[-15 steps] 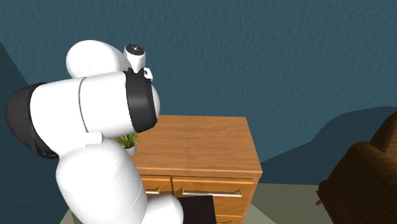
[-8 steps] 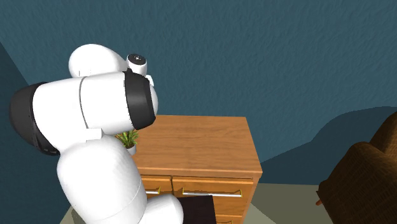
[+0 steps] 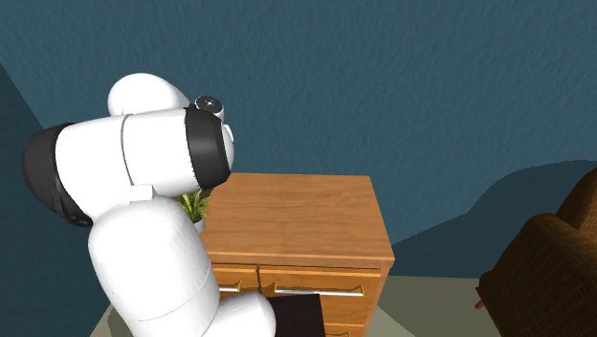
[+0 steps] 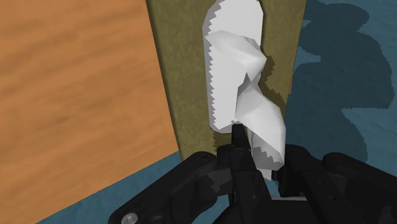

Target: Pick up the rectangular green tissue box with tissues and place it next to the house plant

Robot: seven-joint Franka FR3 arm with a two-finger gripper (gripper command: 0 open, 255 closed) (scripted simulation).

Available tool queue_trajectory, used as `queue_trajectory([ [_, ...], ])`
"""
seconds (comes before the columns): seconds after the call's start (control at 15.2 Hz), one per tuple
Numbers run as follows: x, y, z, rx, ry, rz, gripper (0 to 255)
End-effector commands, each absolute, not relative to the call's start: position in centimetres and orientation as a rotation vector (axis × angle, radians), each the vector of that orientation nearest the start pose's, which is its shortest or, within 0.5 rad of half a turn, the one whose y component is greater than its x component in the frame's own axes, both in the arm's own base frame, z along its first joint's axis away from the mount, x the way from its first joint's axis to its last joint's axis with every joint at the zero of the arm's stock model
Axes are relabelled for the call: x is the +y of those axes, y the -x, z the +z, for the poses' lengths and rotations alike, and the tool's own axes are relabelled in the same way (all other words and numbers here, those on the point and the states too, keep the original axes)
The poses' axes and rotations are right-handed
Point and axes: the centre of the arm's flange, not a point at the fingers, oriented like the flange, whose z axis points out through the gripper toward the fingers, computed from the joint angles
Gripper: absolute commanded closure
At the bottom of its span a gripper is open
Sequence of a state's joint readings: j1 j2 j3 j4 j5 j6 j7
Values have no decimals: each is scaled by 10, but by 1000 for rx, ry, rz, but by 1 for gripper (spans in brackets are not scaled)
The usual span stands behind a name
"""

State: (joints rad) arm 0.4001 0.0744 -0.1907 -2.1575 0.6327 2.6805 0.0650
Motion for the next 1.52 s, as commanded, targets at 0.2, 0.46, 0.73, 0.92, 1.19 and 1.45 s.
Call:
queue_trajectory([
  [0.2, 104, -572, 383, 475, 2610, -515, 255],
  [0.46, 104, -572, 363, 475, 2610, -515, 255],
  [0.73, 104, -572, 363, 475, 2610, -515, 255],
  [0.92, 104, -572, 363, 475, 2610, -515, 255],
  [1.19, 104, -572, 363, 475, 2610, -515, 0],
  [1.45, 95, -561, 385, 475, 2610, -515, 0],
])
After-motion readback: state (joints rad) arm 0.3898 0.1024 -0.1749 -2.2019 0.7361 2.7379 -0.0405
